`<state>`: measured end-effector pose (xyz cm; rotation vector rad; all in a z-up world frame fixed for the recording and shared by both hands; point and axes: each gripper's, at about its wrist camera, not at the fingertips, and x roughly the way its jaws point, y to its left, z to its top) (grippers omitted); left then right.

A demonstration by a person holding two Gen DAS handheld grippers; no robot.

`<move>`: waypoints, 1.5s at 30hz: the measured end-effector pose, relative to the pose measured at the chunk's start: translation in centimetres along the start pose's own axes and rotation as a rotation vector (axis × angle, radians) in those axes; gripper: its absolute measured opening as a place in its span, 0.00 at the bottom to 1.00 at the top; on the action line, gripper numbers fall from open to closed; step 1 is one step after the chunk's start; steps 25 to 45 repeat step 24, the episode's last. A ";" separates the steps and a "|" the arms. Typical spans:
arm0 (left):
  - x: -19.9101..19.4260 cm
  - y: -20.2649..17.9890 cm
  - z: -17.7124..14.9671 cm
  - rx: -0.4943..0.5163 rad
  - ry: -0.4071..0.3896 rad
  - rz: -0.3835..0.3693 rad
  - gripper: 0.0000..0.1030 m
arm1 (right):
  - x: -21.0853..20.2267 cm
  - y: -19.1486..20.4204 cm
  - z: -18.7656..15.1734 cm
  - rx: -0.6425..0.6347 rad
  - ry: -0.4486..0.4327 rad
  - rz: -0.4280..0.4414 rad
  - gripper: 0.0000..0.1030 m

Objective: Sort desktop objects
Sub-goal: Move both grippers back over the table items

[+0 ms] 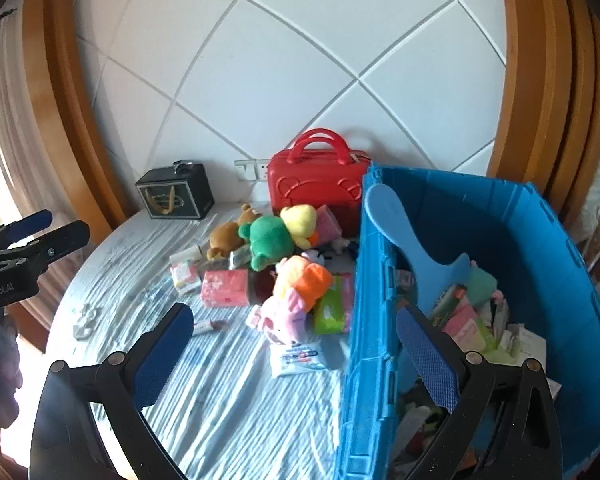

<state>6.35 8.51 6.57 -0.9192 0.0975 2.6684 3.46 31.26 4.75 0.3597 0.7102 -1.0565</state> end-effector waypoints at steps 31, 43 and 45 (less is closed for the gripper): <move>1.3 5.0 -2.6 -0.085 0.102 -0.029 0.98 | 1.3 5.2 -0.9 0.003 0.038 -0.028 1.00; 1.3 5.0 -2.6 -0.085 0.102 -0.029 0.98 | 1.3 5.2 -0.9 0.003 0.038 -0.028 1.00; 1.3 5.0 -2.6 -0.085 0.102 -0.029 0.98 | 1.3 5.2 -0.9 0.003 0.038 -0.028 1.00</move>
